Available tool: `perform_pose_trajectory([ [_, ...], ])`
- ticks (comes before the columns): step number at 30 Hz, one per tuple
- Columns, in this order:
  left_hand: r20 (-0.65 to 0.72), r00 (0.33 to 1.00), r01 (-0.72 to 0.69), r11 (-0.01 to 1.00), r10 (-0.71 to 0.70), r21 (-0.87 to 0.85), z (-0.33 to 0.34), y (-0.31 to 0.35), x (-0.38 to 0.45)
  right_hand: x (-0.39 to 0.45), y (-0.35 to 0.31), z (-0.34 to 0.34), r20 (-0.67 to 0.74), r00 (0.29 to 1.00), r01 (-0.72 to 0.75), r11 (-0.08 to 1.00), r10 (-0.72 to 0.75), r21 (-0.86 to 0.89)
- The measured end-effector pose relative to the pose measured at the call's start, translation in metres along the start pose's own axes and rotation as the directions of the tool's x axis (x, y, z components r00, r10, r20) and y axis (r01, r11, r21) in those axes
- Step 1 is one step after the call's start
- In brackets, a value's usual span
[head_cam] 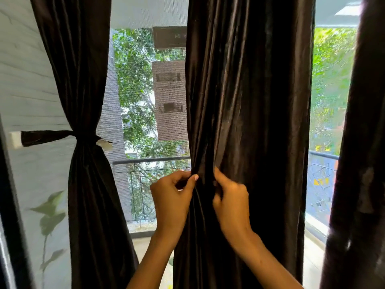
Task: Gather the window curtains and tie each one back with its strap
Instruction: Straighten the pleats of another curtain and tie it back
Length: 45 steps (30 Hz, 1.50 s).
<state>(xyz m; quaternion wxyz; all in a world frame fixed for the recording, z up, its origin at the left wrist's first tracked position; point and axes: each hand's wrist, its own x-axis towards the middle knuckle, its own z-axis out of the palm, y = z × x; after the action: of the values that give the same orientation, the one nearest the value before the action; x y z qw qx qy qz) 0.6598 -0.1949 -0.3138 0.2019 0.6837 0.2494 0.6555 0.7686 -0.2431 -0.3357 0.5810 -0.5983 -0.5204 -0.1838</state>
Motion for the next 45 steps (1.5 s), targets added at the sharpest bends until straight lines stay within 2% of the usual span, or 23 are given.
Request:
perform_pose_trajectory([
  [4,0.024,1.000,-0.019,0.998,0.021,-0.067,0.002,0.005,-0.008,-0.011,-0.011,-0.011,0.262,0.963,0.101,0.982,-0.056,-0.161],
  [6,0.038,0.999,-0.020,0.996,0.024,-0.090,0.004,0.010,-0.011,-0.009,-0.010,-0.015,0.328,0.942,0.144,0.969,-0.072,-0.201],
  [8,0.052,0.999,0.001,0.994,0.004,-0.110,0.005,0.012,-0.010,-0.010,-0.007,-0.019,0.386,0.914,0.203,0.963,-0.123,-0.175],
  [11,0.046,0.999,-0.011,0.999,0.012,-0.040,0.005,0.008,-0.004,-0.011,0.008,-0.018,0.473,0.862,0.250,0.964,-0.181,-0.088],
  [12,0.033,0.999,-0.009,1.000,0.010,-0.023,0.005,0.005,-0.002,-0.009,0.011,-0.019,0.431,0.886,0.211,0.976,-0.169,-0.052],
  [13,0.024,1.000,-0.003,1.000,0.004,-0.018,0.004,0.003,0.001,-0.005,0.013,-0.021,0.312,0.942,0.123,0.992,-0.121,0.015],
  [14,0.020,1.000,0.002,1.000,-0.002,-0.020,0.003,0.002,0.002,0.001,0.015,-0.023,0.131,0.990,0.034,0.993,-0.048,0.112],
  [15,0.019,1.000,0.006,1.000,-0.006,-0.020,0.003,0.000,0.002,0.011,0.016,-0.026,-0.034,0.998,-0.044,0.978,0.052,0.204],
  [16,0.020,1.000,0.009,1.000,-0.008,-0.019,0.002,-0.001,0.002,0.023,0.014,-0.030,-0.122,0.979,-0.123,0.947,0.165,0.295],
  [18,0.024,1.000,0.015,1.000,-0.014,-0.024,0.001,-0.001,0.002,0.053,0.007,-0.040,-0.049,0.932,-0.283,0.808,0.358,0.518],
  [19,0.025,1.000,0.015,1.000,-0.015,-0.025,0.000,-0.001,0.002,0.068,0.003,-0.044,0.015,0.921,-0.315,0.719,0.390,0.619],
  [20,0.025,1.000,0.016,1.000,-0.016,-0.024,0.001,-0.001,0.001,0.081,-0.001,-0.047,0.042,0.926,-0.304,0.675,0.375,0.673],
  [21,0.026,0.999,0.020,0.999,-0.019,-0.025,0.002,-0.002,0.000,0.089,-0.006,-0.049,0.013,0.949,-0.242,0.700,0.315,0.672],
  [24,0.036,0.999,0.030,0.999,-0.029,-0.039,0.004,-0.001,-0.003,0.089,-0.013,-0.045,-0.153,0.982,-0.019,0.870,0.108,0.493],
  [27,0.022,1.000,0.001,0.999,0.000,-0.042,0.006,0.001,-0.005,0.061,-0.005,-0.027,-0.177,0.983,0.014,0.951,0.043,0.310],
  [32,-0.010,0.998,-0.066,0.998,0.066,0.001,0.007,0.002,-0.007,0.011,0.019,-0.010,-0.106,0.994,0.049,0.990,-0.035,0.131],
  [36,-0.030,0.993,-0.112,0.994,0.112,0.018,0.009,0.003,-0.010,-0.016,0.022,-0.012,-0.109,0.991,0.077,0.997,-0.075,0.014],
  [38,-0.018,0.991,-0.129,0.992,0.129,-0.007,0.010,0.006,-0.013,-0.026,0.019,-0.010,-0.023,0.987,0.156,0.978,-0.161,-0.140],
  [40,0.009,0.990,-0.142,0.989,0.142,-0.036,0.011,0.010,-0.017,-0.032,0.015,-0.011,0.081,0.979,0.201,0.957,-0.187,-0.210],
  [43,0.041,0.990,-0.135,0.989,0.138,-0.062,0.010,0.011,-0.019,-0.031,0.013,-0.016,0.195,0.958,0.257,0.936,-0.213,-0.240],
  [45,0.043,0.990,-0.136,0.991,0.136,-0.020,0.009,0.010,-0.016,-0.028,0.014,-0.020,0.296,0.928,0.292,0.936,-0.227,-0.198],
])
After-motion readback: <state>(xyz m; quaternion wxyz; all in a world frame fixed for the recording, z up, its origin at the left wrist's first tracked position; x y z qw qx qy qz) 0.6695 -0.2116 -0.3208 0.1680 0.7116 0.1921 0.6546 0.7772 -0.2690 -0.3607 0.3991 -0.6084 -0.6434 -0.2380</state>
